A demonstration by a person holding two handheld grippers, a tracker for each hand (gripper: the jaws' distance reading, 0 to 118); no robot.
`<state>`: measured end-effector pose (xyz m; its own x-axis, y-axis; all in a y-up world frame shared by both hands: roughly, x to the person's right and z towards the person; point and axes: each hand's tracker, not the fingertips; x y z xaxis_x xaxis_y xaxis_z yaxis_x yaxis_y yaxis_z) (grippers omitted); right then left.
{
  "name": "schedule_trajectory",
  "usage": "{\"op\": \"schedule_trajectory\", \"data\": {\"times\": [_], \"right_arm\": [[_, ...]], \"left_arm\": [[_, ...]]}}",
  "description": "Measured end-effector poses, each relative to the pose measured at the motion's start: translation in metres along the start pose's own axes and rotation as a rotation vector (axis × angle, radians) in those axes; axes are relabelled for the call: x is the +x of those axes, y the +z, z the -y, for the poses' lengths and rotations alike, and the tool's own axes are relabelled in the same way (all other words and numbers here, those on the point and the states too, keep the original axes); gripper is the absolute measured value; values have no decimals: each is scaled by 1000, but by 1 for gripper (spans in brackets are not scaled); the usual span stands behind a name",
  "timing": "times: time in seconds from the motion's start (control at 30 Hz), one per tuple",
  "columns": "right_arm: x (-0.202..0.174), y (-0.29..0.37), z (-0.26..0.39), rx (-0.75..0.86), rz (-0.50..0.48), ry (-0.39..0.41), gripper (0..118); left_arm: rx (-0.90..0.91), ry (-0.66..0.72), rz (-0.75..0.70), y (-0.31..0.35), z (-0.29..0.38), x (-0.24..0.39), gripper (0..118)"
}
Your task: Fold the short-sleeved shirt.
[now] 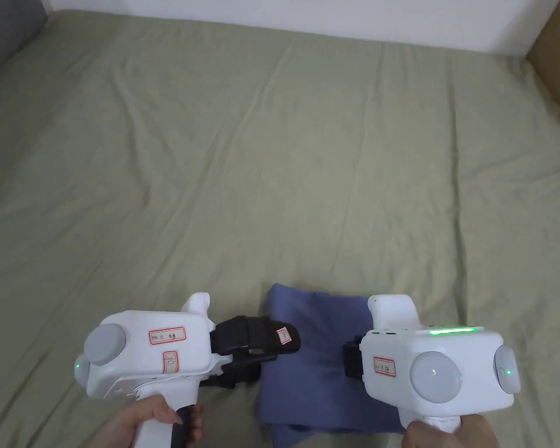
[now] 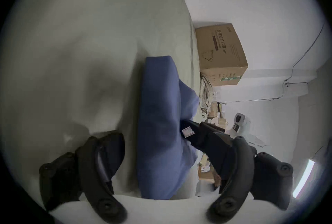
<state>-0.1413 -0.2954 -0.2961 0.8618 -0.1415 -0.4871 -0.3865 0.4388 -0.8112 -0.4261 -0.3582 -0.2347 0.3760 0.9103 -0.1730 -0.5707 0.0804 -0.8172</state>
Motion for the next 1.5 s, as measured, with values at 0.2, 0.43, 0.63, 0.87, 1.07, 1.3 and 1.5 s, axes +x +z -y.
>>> {"op": "schedule_trajectory", "data": {"times": [0.2,0.43,0.63,0.87,1.07,1.3,1.5], "right_arm": [[4,-1,0,-1,-21,-32,1],[3,6,1,18,-15,-34,1],[3,51,0,207,3,-53,1],[-18,110,-15,533,112,-25,1],[-42,135,-32,735,174,-35,1],[-75,143,-40,881,242,9,1],[-95,135,-55,927,274,36,1]], "left_arm": [[-21,14,147,-35,-3,-4,113],[-85,-44,-144,-51,-4,-4,18],[-89,-43,-70,-43,1,6,18],[-75,-52,-142,-10,-1,14,18],[-22,-103,-341,63,-21,12,18],[56,-149,-630,158,-47,8,18],[62,-253,-1000,209,-71,-1,18]]}}
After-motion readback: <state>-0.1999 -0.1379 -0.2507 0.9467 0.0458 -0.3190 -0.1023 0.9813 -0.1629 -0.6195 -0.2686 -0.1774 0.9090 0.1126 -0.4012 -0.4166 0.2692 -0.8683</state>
